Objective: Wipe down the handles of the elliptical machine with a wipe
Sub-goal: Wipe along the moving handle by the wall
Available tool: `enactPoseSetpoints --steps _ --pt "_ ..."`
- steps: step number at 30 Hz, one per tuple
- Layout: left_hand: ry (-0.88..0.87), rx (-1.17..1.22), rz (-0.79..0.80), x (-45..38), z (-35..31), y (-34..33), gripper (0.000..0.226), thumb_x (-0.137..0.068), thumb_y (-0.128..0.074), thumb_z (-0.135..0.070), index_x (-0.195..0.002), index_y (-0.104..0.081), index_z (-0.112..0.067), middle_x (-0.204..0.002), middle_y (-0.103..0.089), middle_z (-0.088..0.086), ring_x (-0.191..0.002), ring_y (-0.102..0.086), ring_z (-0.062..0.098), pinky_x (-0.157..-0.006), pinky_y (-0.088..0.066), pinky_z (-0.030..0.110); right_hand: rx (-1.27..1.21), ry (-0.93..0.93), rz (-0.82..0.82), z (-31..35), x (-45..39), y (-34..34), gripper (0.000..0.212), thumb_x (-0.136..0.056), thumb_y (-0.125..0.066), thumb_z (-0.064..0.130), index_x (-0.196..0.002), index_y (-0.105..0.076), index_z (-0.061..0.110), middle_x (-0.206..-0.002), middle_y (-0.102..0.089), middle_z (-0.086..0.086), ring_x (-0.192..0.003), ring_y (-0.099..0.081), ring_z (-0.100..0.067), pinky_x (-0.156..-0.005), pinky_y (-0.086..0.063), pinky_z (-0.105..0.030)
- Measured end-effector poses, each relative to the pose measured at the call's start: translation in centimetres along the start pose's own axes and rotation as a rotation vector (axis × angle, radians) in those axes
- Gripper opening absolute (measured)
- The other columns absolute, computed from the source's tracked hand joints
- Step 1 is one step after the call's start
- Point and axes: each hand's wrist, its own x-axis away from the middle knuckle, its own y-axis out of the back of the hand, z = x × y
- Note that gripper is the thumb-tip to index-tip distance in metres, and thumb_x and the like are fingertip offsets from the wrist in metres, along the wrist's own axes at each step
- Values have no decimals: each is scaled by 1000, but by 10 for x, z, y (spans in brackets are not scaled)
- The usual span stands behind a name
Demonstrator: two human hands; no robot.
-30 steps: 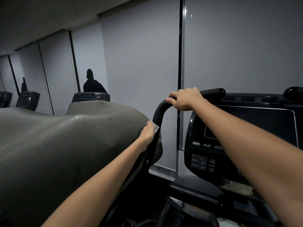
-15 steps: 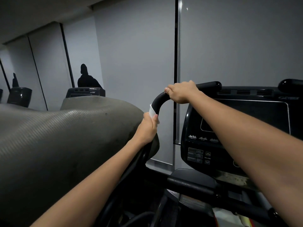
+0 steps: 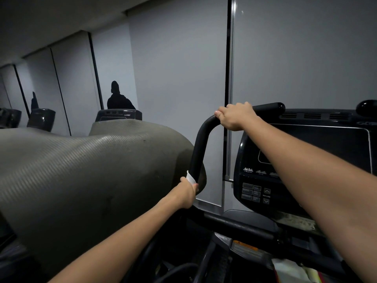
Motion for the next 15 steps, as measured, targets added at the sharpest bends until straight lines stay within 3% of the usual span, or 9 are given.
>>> enactPoseSetpoints --steps 5,11,15 --pt "-101 78 -199 -6 -19 -1 40 -104 -39 -38 -119 -36 0 -122 -54 21 -105 -60 35 -81 -46 39 1 4 -20 0 -1 -2 54 -105 -10 47 -144 -43 29 -140 -51 -7 -128 -47 -33 -104 -30 -47" --pt "-179 146 -384 -37 -71 31 42 -104 -43 -32 -123 -36 4 -125 -53 24 -105 -60 37 -73 -38 33 3 12 -34 -1 -2 -3 52 -105 -12 46 -143 -44 29 -140 -52 -6 -127 -48 -32 -102 -30 -46" --pt "-286 143 -413 -62 -102 63 42 -104 -44 -27 -127 -34 6 -121 -52 24 -98 -59 39 -70 -42 39 14 20 -54 -2 -3 -5 52 -105 -12 46 -141 -45 29 -137 -55 -6 -125 -50 -32 -100 -32 -45"
